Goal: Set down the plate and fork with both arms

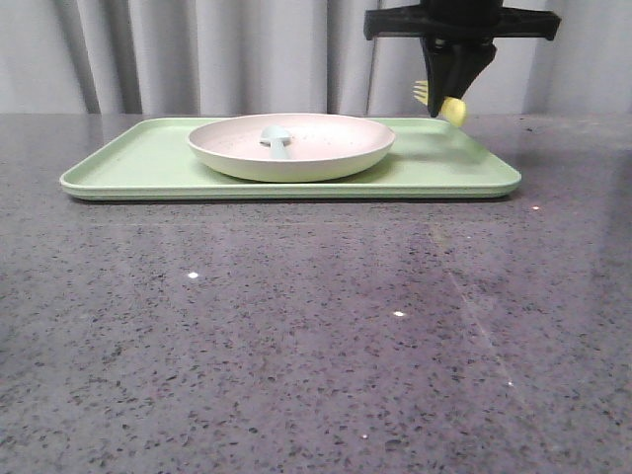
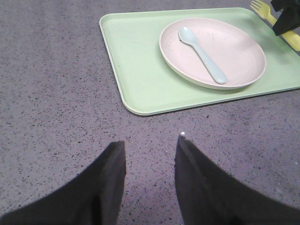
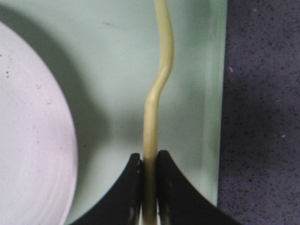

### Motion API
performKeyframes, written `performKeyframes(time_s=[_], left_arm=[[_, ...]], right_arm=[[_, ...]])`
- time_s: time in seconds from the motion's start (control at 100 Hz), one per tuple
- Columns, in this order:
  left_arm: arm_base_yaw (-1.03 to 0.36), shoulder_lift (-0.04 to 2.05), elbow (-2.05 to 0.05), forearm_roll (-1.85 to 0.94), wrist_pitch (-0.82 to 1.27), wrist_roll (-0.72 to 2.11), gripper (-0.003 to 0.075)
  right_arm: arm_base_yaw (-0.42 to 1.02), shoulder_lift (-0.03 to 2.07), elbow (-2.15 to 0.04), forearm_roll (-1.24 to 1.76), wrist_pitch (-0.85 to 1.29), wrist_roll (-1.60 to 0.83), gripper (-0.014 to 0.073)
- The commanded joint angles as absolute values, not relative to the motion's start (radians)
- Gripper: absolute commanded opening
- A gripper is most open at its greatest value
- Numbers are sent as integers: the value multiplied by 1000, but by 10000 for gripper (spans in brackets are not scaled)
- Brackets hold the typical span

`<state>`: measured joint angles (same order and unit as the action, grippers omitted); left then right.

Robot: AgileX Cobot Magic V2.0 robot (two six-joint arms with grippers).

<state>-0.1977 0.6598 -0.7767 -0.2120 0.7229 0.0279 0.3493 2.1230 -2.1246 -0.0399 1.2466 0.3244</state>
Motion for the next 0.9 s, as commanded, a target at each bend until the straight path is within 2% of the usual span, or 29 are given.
performKeyframes(time_s=[0.0,0.31,0.89], left_arm=[[-204,658,-803,-228,660,19,262],[-204,658,-803,-228,660,19,262],[-204,658,-803,-230,660,19,262]], right_arm=[[343,2066,-2148,-17,1327,292,-18],[342,2066,-2148,-7,1323,281,241],[343,2058,-2148,-7,1342,299,246]])
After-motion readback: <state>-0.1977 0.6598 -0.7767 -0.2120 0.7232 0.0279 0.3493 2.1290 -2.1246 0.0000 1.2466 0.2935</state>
